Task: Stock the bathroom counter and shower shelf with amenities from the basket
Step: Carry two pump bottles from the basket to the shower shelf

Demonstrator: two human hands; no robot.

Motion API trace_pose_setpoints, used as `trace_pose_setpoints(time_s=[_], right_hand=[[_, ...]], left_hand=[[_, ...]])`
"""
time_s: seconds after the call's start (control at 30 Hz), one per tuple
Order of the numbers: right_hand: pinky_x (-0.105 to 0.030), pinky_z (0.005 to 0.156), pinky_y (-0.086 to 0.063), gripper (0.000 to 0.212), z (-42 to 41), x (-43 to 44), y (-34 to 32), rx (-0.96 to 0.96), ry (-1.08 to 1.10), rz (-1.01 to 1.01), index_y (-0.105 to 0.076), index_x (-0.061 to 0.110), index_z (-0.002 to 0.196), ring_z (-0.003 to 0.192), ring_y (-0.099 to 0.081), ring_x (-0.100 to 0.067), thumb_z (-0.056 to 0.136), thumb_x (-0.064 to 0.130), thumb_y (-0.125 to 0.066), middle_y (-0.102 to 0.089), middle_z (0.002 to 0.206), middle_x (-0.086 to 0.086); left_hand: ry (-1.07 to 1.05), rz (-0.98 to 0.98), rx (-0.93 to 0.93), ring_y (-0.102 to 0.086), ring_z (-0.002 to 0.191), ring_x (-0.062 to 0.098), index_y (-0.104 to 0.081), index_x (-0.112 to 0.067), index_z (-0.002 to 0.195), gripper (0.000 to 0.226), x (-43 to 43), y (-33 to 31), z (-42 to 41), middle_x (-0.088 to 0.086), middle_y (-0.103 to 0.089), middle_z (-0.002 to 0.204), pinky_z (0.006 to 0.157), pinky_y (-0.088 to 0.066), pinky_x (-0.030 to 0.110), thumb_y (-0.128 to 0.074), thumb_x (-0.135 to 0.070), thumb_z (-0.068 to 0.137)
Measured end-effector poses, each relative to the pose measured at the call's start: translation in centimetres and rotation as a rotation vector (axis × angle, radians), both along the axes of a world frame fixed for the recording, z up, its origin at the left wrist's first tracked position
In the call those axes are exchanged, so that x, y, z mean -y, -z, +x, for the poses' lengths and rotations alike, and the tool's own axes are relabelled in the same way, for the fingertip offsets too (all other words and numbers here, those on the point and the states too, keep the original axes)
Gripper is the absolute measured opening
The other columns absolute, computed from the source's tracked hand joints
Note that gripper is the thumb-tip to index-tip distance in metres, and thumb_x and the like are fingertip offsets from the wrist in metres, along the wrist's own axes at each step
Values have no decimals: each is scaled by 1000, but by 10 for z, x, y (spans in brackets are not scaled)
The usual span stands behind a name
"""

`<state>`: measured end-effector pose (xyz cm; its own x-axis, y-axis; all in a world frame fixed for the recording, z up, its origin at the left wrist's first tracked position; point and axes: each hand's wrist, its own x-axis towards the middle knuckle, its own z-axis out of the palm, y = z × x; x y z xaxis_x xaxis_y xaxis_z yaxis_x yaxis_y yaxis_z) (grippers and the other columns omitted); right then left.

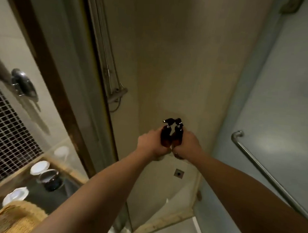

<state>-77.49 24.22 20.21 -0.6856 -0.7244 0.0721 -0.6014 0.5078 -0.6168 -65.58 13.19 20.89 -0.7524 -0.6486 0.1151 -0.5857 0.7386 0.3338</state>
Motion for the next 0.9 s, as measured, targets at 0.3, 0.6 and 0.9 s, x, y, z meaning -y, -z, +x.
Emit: trace_pose_setpoints(time_s=[0.3,0.6,0.9], right_hand=[[-36,68,-56,41,-120,90,-20,21,-75,-40,-56,25,104,80,-63,-21,69,20,-77,-63,88,-1],[-32,71,-47,75,-184,228,-31,49,-152,-30,-55,28,118,93,-60,-19,54,27,-95,-62,101,6],[-33,71,-49,65,-210,371,-50,75,-257,-108,-59,20,114,93,-64,-22,58,14,-89,-64,104,-2]], left_hand=[[-111,191,-160,-64,82,16,-54,-41,105,65,66,-18,-101,-13,-64,88,64,-51,29,-68,-73,51],[-352,204,-281,-67,92,18,-59,-42,112,65,201,-20,-163,-9,-69,100,74,-56,33,-85,-58,54],[-506,75,-330,-69,91,23,-54,-45,123,72,316,-41,-191,-7,-68,97,67,-51,30,-77,-56,55]])
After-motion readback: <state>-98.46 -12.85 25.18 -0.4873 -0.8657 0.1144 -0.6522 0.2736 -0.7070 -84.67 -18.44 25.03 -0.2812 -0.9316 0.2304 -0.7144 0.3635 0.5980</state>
